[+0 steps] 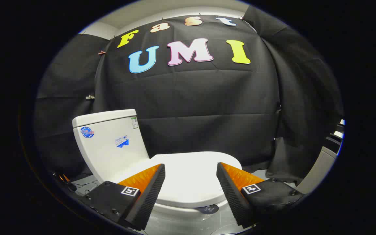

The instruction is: Open the toilet lid.

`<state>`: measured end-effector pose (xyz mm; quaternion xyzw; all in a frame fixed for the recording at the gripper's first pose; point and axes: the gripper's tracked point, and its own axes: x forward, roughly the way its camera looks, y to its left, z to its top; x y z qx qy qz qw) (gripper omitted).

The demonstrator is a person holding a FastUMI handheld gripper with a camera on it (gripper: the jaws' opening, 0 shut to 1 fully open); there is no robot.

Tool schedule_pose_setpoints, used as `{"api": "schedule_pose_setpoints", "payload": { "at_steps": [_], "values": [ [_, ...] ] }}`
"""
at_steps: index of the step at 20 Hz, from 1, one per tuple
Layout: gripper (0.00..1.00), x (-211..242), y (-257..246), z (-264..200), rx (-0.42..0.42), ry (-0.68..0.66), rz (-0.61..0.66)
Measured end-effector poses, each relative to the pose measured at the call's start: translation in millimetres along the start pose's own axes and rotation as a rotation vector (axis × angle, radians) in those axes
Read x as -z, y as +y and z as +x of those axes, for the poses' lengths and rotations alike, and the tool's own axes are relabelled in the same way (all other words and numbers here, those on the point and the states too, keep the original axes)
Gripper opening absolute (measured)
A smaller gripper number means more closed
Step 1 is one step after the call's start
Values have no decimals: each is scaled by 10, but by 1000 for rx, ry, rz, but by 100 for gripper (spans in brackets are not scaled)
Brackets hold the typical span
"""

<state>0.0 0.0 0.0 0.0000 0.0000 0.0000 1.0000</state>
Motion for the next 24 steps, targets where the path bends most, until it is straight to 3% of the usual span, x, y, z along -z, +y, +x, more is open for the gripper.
{"api": "schedule_pose_setpoints", "payload": {
  "at_steps": [24],
  "values": [
    [99,60,-74,19,24,11,2]
  ]
}}
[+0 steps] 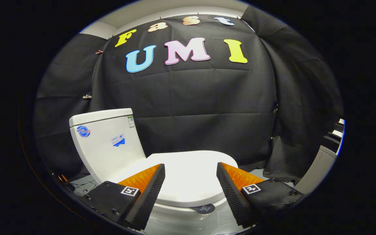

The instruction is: Open the toilet lid.

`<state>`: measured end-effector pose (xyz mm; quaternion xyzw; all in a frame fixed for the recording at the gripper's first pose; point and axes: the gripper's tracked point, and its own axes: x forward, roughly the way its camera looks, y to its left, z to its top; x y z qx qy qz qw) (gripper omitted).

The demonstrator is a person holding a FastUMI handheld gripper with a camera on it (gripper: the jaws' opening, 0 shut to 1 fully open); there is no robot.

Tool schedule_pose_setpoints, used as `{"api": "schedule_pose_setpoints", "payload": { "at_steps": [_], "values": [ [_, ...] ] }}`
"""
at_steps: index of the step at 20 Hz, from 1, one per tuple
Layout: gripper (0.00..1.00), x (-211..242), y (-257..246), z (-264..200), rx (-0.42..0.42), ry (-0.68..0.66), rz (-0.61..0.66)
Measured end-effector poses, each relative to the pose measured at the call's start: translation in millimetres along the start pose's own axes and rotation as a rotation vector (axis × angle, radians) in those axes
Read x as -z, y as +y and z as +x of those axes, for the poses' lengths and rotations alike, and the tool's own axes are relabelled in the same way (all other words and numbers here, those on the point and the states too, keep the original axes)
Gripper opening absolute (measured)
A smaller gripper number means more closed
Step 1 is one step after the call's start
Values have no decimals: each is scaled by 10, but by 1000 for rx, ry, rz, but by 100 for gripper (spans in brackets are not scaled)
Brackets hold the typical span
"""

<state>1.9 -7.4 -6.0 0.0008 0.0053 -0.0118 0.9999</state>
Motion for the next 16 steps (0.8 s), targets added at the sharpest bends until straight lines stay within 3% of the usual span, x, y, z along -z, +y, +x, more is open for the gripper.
{"api": "schedule_pose_setpoints", "payload": {
  "at_steps": [16],
  "values": [
    [99,152,-26,29,-3,44,9]
  ]
}}
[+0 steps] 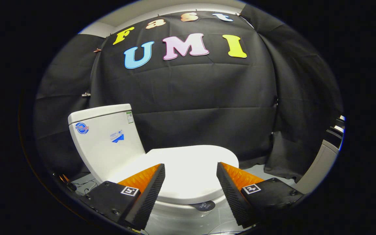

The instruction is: Open the toilet lid.

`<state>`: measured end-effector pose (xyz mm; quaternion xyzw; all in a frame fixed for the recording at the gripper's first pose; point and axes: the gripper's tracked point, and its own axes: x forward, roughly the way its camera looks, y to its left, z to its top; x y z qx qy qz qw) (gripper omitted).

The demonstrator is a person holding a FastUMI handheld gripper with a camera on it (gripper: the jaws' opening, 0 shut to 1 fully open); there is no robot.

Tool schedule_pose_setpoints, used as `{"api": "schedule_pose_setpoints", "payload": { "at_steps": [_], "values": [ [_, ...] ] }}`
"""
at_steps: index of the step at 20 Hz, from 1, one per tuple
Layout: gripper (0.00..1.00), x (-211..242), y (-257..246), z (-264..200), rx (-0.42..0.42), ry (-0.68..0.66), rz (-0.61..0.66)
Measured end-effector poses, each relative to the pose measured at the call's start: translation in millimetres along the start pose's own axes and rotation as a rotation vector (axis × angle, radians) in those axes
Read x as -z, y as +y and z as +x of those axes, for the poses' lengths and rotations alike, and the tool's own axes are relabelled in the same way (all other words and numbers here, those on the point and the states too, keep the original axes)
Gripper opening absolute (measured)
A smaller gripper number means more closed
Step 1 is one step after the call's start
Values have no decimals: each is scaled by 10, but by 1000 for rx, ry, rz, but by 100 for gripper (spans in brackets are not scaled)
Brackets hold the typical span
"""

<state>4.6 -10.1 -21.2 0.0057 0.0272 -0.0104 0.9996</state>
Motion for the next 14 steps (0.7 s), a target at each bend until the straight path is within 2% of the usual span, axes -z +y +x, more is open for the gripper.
{"api": "schedule_pose_setpoints", "payload": {
  "at_steps": [14],
  "values": [
    [99,331,-226,51,35,107,47]
  ]
}}
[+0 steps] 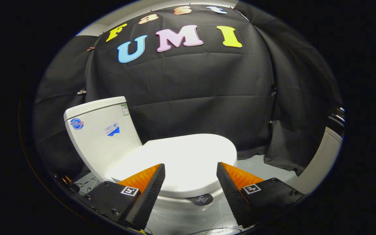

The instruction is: Open the toilet lid.

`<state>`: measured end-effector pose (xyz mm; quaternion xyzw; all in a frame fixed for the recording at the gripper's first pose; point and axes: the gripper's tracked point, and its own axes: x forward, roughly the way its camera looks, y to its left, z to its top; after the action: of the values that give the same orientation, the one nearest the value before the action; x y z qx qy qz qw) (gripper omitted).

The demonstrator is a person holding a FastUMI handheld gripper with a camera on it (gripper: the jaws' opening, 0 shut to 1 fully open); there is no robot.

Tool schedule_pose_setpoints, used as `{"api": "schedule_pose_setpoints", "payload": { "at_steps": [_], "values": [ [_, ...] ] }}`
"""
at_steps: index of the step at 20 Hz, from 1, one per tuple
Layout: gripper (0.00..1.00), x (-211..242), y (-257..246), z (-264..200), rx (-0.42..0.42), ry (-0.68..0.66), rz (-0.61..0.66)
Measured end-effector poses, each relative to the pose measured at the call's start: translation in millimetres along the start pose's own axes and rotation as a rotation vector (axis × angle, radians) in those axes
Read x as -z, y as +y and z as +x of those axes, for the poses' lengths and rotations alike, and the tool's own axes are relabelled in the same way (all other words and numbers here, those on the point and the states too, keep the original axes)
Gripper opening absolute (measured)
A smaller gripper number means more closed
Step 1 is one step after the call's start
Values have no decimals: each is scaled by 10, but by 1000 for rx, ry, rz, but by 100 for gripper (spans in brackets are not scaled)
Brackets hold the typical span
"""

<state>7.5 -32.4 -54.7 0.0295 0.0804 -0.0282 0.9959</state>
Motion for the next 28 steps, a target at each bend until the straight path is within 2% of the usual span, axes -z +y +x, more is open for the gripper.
{"api": "schedule_pose_setpoints", "payload": {
  "at_steps": [14,28],
  "values": [
    [99,613,-397,80,79,215,76],
    [99,991,-667,153,120,327,180]
  ]
}}
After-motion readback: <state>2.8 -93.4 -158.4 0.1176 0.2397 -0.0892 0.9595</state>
